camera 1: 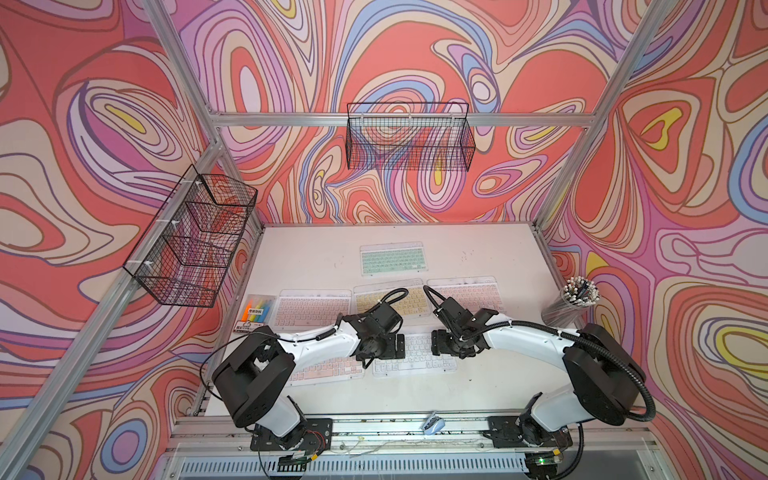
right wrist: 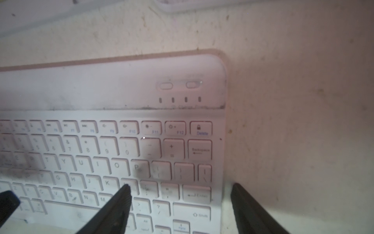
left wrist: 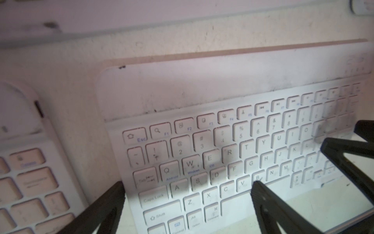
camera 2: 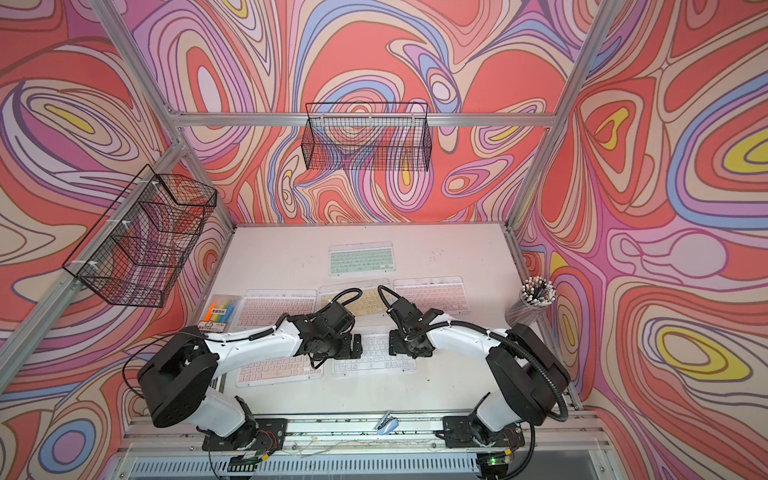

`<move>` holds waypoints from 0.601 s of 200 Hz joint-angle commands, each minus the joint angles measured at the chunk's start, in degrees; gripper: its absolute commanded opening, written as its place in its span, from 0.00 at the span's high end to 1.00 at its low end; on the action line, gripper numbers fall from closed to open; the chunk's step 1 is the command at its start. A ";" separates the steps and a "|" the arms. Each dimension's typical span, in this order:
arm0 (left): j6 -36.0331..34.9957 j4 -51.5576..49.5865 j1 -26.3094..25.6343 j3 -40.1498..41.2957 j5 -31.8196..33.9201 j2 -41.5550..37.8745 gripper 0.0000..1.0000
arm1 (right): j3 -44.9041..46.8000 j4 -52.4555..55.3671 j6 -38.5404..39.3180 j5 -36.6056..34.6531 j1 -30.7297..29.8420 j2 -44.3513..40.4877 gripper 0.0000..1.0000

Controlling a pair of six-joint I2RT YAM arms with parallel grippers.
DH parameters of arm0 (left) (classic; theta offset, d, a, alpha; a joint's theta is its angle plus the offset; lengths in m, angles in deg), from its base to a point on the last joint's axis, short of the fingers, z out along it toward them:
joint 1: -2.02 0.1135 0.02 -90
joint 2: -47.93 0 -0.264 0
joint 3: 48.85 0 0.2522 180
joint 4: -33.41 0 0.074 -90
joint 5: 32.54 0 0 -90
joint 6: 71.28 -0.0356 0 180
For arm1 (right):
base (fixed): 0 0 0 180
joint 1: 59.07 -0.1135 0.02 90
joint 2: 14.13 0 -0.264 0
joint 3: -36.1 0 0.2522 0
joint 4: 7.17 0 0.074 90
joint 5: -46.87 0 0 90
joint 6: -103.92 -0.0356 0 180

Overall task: Stack the numeric keypads
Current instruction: Pick up the numeric keypad from the center of the board.

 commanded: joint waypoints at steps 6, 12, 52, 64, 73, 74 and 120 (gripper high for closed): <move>-0.95 -0.54 -0.29 -0.35 0.55 1.40 0.00 | 0.94 0.50 -1.96 -1.33 0.37 -1.23 0.20; -1.01 -0.61 -0.24 -0.37 0.66 1.43 0.00 | 1.01 0.49 -2.11 -1.57 0.47 -1.39 0.20; -0.37 0.49 -0.32 0.62 0.38 1.38 0.00 | -0.25 1.96 -2.82 -4.69 0.66 -0.48 0.19; -0.18 0.83 -0.25 1.06 0.35 1.26 0.00 | -0.55 1.82 -2.87 -5.15 0.66 -0.19 0.20; -0.17 1.06 -0.31 1.18 0.31 1.16 0.00 | -0.86 1.58 -2.78 -4.98 0.66 0.11 0.20; -0.17 1.06 -0.32 1.19 0.37 1.16 0.00 | -0.86 1.58 -2.78 -4.98 0.66 0.11 0.20; -0.21 1.25 -0.32 1.14 0.29 1.38 0.00 | -1.96 -0.16 -2.84 -3.56 0.66 2.95 0.20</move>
